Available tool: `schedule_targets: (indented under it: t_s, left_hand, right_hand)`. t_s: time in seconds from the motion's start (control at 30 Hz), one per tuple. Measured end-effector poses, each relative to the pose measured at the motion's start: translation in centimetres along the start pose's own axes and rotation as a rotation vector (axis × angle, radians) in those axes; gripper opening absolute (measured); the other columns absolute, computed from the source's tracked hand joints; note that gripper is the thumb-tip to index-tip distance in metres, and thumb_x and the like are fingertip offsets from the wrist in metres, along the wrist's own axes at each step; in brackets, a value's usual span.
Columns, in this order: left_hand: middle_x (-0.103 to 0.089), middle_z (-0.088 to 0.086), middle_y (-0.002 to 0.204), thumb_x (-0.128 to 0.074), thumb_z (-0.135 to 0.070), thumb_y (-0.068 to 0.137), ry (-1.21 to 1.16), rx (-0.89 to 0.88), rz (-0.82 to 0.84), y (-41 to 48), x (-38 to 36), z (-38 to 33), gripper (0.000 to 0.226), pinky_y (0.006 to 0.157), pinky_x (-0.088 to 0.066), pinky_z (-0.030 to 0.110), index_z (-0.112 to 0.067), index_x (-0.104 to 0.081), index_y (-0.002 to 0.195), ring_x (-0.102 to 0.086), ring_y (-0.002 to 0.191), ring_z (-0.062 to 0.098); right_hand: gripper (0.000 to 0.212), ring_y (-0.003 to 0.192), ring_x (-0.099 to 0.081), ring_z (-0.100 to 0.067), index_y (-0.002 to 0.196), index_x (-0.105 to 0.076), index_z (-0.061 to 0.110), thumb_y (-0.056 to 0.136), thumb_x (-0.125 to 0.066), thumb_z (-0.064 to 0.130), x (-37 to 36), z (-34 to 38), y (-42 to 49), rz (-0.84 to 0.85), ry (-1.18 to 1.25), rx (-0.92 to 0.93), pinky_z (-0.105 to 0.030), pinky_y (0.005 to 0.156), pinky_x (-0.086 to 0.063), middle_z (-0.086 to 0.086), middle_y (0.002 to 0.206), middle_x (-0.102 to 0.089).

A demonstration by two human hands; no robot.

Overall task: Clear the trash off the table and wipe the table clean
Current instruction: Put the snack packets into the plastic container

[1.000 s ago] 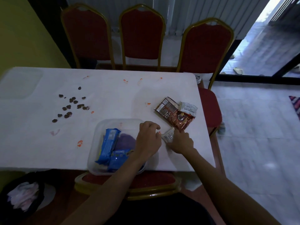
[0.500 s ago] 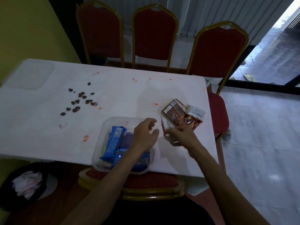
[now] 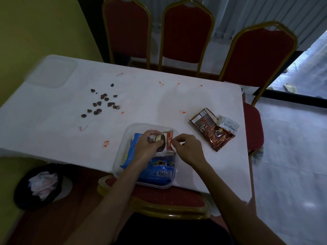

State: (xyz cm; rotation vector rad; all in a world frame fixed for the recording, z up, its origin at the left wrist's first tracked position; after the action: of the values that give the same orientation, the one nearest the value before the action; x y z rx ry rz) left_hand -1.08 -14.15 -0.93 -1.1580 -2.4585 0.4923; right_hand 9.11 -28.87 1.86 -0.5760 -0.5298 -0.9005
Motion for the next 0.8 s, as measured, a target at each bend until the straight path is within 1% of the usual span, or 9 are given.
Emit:
schedule_targets:
  t_s: [0.1, 0.17, 0.2, 0.27, 0.43, 0.57, 0.63, 0.73, 0.8]
  left_hand:
    - [-0.069, 0.004, 0.097, -0.070, -0.010, 0.087, 0.147, -0.060, -0.039, 1.1, -0.2, 0.4, 0.025, 0.066, -0.058, 0.025, -0.028, -0.067, 0.104, -0.068, 0.083, 0.014]
    - [-0.069, 0.000, 0.101, -0.068, -0.004, 0.087, 0.245, -0.086, -0.035, 1.9, -0.8, 0.8, 0.026, 0.061, -0.054, 0.013, -0.023, -0.068, 0.104, -0.064, 0.080, 0.007]
    - [-0.068, -0.001, 0.102, -0.066, -0.001, 0.087, 0.305, -0.104, -0.020, 2.1, -1.2, 0.9, 0.026, 0.056, -0.049, 0.006, -0.020, -0.068, 0.105, -0.061, 0.079, 0.005]
    - [-0.066, 0.001, 0.109, -0.063, 0.002, 0.089, 0.418, -0.146, 0.019, 2.4, -2.1, 1.3, 0.027, 0.058, -0.044, 0.002, -0.016, -0.068, 0.108, -0.057, 0.086, 0.007]
    - [-0.068, 0.004, 0.121, -0.065, 0.001, 0.089, 0.540, -0.198, 0.073, 2.7, -3.0, 1.9, 0.032, 0.083, -0.047, 0.016, -0.013, -0.069, 0.118, -0.061, 0.103, 0.013]
    - [-0.072, 0.004, 0.116, -0.069, 0.004, 0.082, 0.612, -0.289, 0.079, 2.7, -3.5, 1.4, 0.037, 0.098, -0.051, 0.024, -0.014, -0.074, 0.114, -0.066, 0.106, 0.015]
    - [-0.071, 0.004, 0.112, -0.069, 0.002, 0.081, 0.614, -0.314, 0.020, 2.9, -3.3, 1.0, 0.034, 0.097, -0.054, 0.028, -0.019, -0.076, 0.107, -0.065, 0.105, 0.016]
    - [-0.055, 0.001, 0.121, -0.066, -0.005, 0.088, 0.606, -0.314, -0.071, 1.9, -3.3, -1.2, 0.027, 0.092, -0.044, 0.016, -0.022, -0.072, 0.106, -0.052, 0.114, 0.013]
    - [-0.050, 0.001, 0.125, -0.062, -0.008, 0.091, 0.564, -0.351, -0.079, 1.2, -4.2, -3.3, 0.023, 0.090, -0.043, 0.018, -0.023, -0.068, 0.107, -0.049, 0.116, 0.013]
  right_hand:
    - [0.014, 0.085, -0.061, -0.009, 0.097, -0.075, 0.018, 0.093, -0.063, 0.024, -0.1, -0.4, 0.3, -0.056, -0.018, 0.040, -0.019, 0.073, -0.043, 0.003, 0.102, -0.070]
    - [0.014, 0.080, -0.060, -0.006, 0.099, -0.075, 0.019, 0.093, -0.063, 0.024, 0.2, -1.1, 0.5, -0.077, -0.013, 0.035, -0.013, 0.068, -0.041, 0.004, 0.102, -0.069]
    - [0.014, 0.080, -0.061, -0.005, 0.099, -0.075, 0.020, 0.093, -0.063, 0.025, 0.4, -1.4, 0.7, -0.085, -0.005, 0.033, -0.015, 0.070, -0.044, 0.004, 0.103, -0.069]
    - [0.014, 0.081, -0.063, -0.003, 0.098, -0.075, 0.021, 0.093, -0.062, 0.023, 1.2, -2.2, 1.1, -0.102, 0.026, 0.026, -0.024, 0.077, -0.052, 0.004, 0.106, -0.071]
    - [0.016, 0.080, -0.069, -0.012, 0.104, -0.074, 0.013, 0.094, -0.061, 0.014, 3.5, -4.4, 1.6, -0.148, 0.066, -0.030, -0.025, 0.074, -0.054, 0.001, 0.110, -0.072]
    - [0.015, 0.080, -0.068, -0.007, 0.104, -0.074, 0.014, 0.095, -0.062, 0.015, 2.9, -4.9, 1.4, -0.139, 0.073, -0.027, -0.023, 0.072, -0.054, 0.002, 0.109, -0.072]
    - [0.015, 0.082, -0.066, -0.004, 0.103, -0.074, 0.016, 0.095, -0.062, 0.019, 1.9, -4.9, 1.3, -0.113, 0.089, -0.025, -0.026, 0.076, -0.055, 0.004, 0.108, -0.071]
    - [0.012, 0.084, -0.065, -0.001, 0.097, -0.074, 0.024, 0.093, -0.064, 0.029, 1.1, -5.1, 1.4, -0.102, 0.118, -0.021, -0.031, 0.083, -0.055, 0.011, 0.102, -0.070]
    - [0.011, 0.083, -0.065, 0.000, 0.097, -0.074, 0.023, 0.092, -0.066, 0.030, 1.2, -5.3, 1.8, -0.098, 0.146, -0.033, -0.030, 0.082, -0.056, 0.012, 0.101, -0.071]
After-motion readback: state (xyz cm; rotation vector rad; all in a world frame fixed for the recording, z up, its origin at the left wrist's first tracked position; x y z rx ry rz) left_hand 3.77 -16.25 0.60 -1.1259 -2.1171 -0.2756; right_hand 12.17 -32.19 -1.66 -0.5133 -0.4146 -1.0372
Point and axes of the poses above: each hand's wrist, its own y-axis towards the middle knuckle, its own x-axis out of the back of the hand, z = x × y, the point moved 9 cm from there along y, towards the middle knuckle
